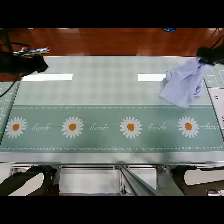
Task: Fold the shirts.
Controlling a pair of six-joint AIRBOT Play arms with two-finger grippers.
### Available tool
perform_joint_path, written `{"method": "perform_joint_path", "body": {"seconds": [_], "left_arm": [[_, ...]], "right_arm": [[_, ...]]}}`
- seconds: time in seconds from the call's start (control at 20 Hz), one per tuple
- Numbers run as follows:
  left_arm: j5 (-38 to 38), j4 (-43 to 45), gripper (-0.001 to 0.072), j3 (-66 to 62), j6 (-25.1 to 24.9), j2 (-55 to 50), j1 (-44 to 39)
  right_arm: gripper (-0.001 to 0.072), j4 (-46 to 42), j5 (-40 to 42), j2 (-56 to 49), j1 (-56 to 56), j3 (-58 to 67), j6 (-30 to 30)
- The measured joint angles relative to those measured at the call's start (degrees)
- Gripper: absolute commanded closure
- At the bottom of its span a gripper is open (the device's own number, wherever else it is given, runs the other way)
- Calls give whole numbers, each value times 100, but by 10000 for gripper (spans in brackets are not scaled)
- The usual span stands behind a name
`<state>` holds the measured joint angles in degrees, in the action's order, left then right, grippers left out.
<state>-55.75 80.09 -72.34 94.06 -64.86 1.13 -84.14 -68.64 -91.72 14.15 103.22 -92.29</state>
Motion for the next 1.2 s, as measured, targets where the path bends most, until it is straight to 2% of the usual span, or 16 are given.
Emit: {"method": "perform_joint_path", "body": {"seconds": [0.15,0.3,0.5,0.65,1.0,1.2], "left_arm": [[-101,-44,200,225,-87,1014,-48],[-157,-164,200,988,-157,2041,-79],[-208,-560,200,2337,-195,3163,-107],[-389,-844,200,3023,-192,3565,-114],[-636,-1115,200,3432,-190,3788,-114],[-682,-1161,200,3467,-190,3805,-114]], "right_arm": [[691,433,85,793,-42,315,245],[691,710,219,1552,-363,601,474],[691,852,391,2293,-1167,931,621],[691,879,299,2594,-1969,1014,669],[691,973,-404,2267,-4179,457,599],[691,1161,111,1576,-5296,-697,413]]}}
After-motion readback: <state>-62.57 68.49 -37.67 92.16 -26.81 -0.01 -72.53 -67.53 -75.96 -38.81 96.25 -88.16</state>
